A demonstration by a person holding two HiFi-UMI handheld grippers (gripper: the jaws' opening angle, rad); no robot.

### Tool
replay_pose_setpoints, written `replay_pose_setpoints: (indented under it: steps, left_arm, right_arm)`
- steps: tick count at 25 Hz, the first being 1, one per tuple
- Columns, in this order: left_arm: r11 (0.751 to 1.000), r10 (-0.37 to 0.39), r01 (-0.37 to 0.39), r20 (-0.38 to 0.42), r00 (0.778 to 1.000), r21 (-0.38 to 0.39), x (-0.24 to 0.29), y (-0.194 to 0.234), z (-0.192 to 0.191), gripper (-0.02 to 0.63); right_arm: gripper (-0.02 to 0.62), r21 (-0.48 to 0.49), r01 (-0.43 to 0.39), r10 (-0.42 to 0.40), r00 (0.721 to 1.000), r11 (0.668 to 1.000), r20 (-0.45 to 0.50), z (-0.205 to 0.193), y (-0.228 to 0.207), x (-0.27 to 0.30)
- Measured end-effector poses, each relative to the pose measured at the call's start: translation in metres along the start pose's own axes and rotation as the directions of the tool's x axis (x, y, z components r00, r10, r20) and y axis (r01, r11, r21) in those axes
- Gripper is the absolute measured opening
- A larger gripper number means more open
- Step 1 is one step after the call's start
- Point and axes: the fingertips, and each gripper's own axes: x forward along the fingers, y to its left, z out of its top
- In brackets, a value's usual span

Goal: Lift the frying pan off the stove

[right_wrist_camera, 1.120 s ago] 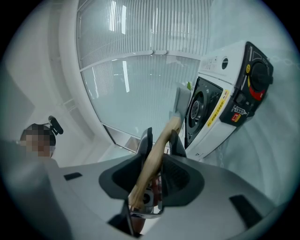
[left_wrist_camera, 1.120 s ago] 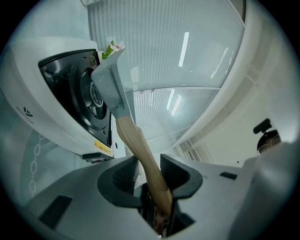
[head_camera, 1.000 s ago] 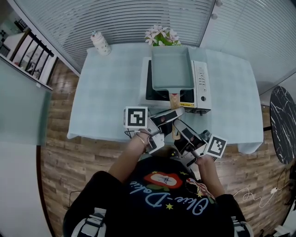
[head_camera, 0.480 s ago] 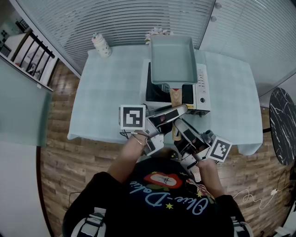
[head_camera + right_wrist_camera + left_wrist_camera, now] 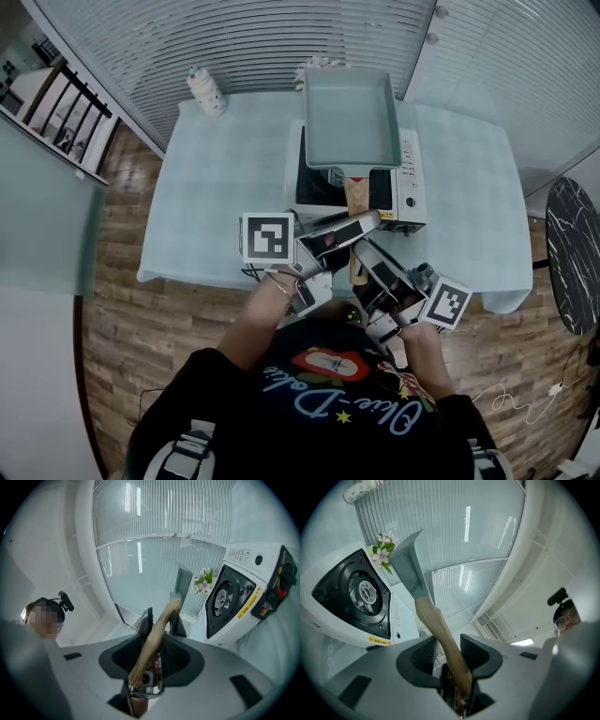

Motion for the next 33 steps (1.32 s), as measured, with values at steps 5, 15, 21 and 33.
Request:
replay_pose_setpoints:
  steps: [5, 15, 21, 33]
  left_arm:
    - [1.000, -0.005, 0.005, 0.001, 1.000, 0.000, 0.0004, 0.0006, 0.0002, 0.140]
    - [1.000, 0.001, -0.001, -0.007, 1.000, 0.009, -0.0007, -0.0003, -0.0002, 0.140]
    - [1.000, -0.020, 0.020, -0.010, 1.000, 0.016, 0.0009, -0.0027, -0.0003, 0.140]
    - [1.000, -0.007, 0.007, -0.013, 1.000, 0.002, -0.0009, -0.0020, -0.0037, 0.140]
  right_arm:
    - [0.133, -0.001, 0.004, -0.004, 1.000, 1.000, -0.002, 0.0000, -0.0010, 0.0001]
    - [0.133, -0.011, 0.000, 0.000, 1.000, 1.000, 0.001, -0.0001, 0.0021, 0.0002]
    - [0.135, -0.019, 0.009, -0.009, 1.000, 1.000, -0.001, -0.0003, 0.0017, -0.0004]
    - [0.135, -0.002, 0.026, -0.026, 1.000, 1.000, -0.002, -0.0039, -0.0004, -0.0042]
